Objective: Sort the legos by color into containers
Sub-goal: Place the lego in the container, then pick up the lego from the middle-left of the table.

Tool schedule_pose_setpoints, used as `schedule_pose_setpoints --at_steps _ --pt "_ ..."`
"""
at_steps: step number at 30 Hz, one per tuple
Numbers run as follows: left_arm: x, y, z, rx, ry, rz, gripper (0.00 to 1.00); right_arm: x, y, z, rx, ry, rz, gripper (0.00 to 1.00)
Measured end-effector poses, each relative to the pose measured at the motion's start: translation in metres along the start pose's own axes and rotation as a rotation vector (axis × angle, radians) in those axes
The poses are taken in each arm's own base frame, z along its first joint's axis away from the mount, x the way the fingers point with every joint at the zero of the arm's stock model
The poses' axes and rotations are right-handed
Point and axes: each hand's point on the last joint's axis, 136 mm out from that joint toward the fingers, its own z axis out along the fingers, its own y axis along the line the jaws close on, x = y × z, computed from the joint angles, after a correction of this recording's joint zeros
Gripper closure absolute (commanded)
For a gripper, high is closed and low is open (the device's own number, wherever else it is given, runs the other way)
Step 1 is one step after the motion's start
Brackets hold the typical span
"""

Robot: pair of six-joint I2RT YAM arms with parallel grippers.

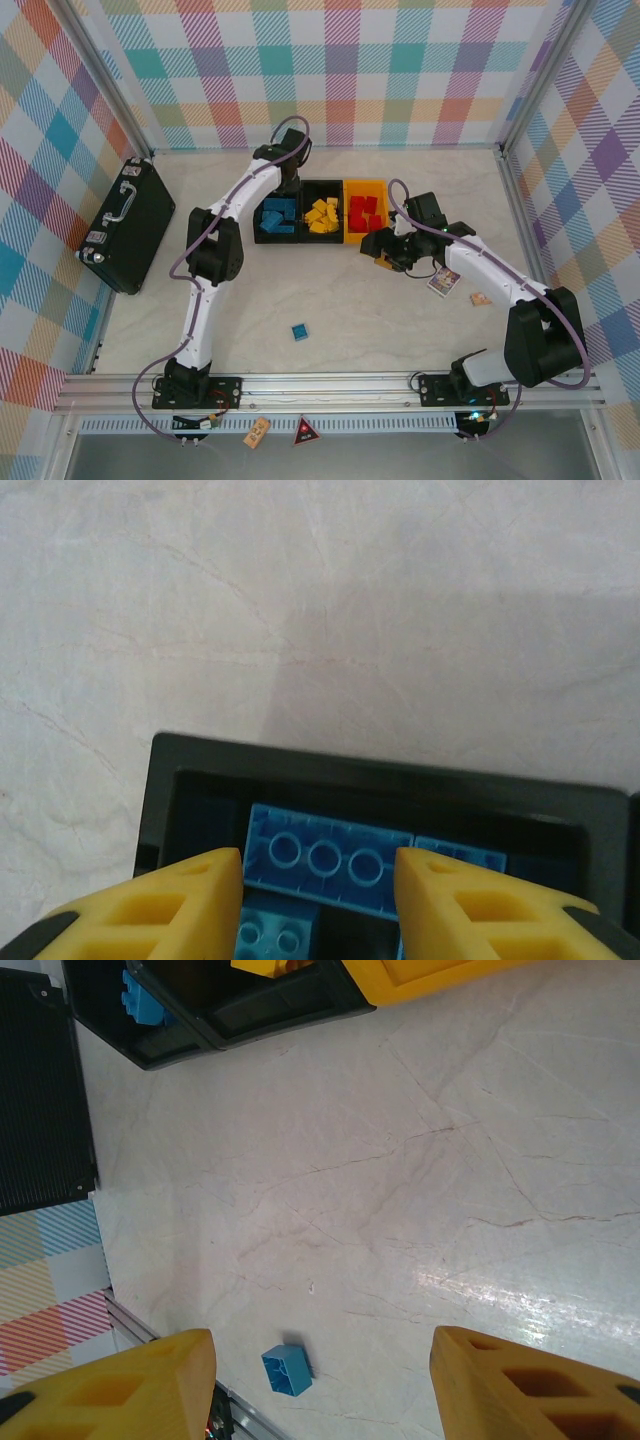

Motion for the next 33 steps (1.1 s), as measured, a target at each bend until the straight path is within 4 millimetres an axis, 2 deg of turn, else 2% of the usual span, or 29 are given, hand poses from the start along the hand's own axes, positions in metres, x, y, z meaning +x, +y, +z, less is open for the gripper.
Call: schedule_pose_setpoints --at_steps 2,5,12,15,22,25,29,33 --pt "0.006 0.000 -0.004 0.006 0.011 0.008 0.57 0.000 0.000 0.000 0.000 0.000 0.000 0.41" --pt "0.020 0.003 -0.020 0.034 0.036 0.019 0.57 0.000 0.000 0.000 0.000 0.000 -0.001 0.41" --pt "0.063 0.003 -0.091 0.195 0.067 0.002 0.56 0.003 -0.001 0.000 0.006 0.011 -0.045 0.41" --pt "0.087 0.003 -0.111 0.265 0.111 -0.013 0.53 0.006 -0.003 0.000 0.012 0.027 -0.078 0.41" --pt "0.162 -0.001 -0.122 0.351 0.290 -0.058 0.48 0.010 0.003 -0.001 0.009 0.052 -0.206 0.41" --pt "0.195 -0.010 -0.129 0.374 0.358 -0.054 0.46 0.018 0.007 0.002 0.006 0.074 -0.272 0.40" --pt "0.233 -0.020 -0.140 0.387 0.421 -0.047 0.41 0.037 0.015 0.006 -0.008 0.110 -0.374 0.39" --pt "0.265 -0.023 -0.144 0.373 0.476 -0.058 0.32 0.059 0.022 0.011 -0.014 0.144 -0.449 0.39"
